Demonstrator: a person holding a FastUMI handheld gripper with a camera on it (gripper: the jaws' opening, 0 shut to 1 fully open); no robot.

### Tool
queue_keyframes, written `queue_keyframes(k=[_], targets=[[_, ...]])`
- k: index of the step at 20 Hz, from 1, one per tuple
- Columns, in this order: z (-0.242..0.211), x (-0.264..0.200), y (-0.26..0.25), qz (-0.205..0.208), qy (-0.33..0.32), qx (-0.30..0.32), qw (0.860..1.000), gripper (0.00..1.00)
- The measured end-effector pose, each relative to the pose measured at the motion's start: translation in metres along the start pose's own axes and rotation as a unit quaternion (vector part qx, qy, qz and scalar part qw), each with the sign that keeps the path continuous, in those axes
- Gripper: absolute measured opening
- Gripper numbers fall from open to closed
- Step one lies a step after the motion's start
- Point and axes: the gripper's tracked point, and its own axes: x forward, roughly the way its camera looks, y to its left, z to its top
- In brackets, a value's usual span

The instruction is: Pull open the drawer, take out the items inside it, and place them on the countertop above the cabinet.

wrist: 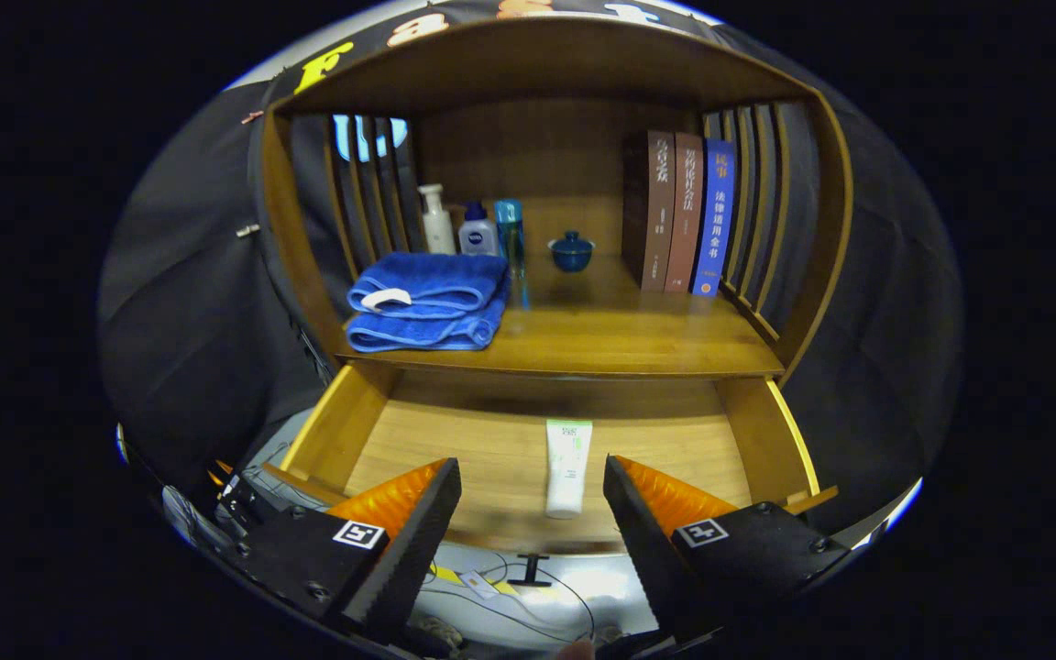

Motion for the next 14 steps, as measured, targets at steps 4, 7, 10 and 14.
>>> queue_keyframes(k=[4,7,10,14], targets=[[-0.014,0.044,-0.007,-0.013,0.081,-0.042,0.996,0.99],[-0.036,0.076,-0.012,-0.023,0.156,-0.046,0.986,0.98],[-0.05,0.107,-0.014,-0.027,0.206,-0.022,0.978,0.94],[-0.072,0.133,-0.022,-0.042,0.265,-0.021,0.963,0.82]])
